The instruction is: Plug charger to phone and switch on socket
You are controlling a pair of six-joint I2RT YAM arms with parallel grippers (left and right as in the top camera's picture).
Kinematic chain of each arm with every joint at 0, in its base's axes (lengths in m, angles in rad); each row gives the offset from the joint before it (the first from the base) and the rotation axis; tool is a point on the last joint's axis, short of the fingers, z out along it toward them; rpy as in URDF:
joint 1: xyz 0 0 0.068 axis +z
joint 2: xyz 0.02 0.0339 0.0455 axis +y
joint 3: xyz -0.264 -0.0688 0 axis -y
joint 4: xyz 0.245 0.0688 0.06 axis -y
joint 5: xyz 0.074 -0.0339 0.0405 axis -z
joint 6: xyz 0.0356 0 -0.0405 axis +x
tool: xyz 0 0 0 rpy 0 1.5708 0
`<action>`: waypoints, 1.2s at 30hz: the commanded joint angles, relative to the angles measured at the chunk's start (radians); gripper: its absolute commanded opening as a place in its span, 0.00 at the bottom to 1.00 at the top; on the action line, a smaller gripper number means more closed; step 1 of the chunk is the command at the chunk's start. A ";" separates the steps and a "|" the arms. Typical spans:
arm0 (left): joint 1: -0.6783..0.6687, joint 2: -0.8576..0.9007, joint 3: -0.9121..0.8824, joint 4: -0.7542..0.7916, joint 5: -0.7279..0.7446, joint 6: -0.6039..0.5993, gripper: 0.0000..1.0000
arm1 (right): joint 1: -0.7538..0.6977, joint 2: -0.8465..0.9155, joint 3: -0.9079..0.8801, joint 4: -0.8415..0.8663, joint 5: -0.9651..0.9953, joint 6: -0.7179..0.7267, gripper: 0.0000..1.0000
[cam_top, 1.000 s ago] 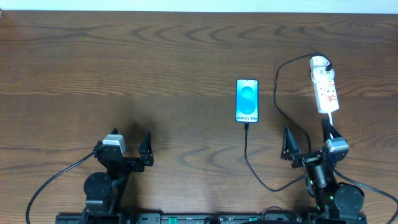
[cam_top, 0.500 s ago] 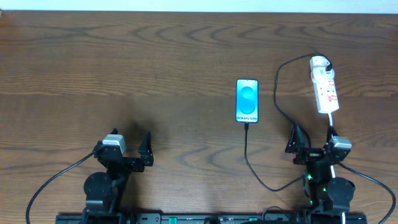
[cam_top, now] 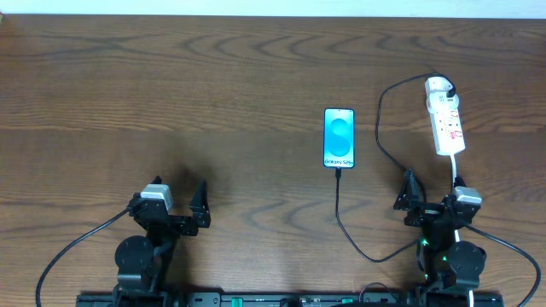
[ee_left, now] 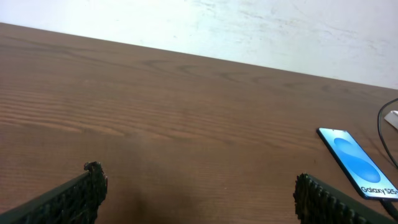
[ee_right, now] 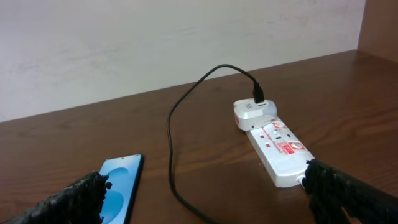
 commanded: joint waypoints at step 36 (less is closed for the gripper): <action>-0.001 -0.007 -0.042 0.100 -0.051 0.042 0.98 | 0.011 -0.006 -0.002 -0.005 0.012 -0.022 0.99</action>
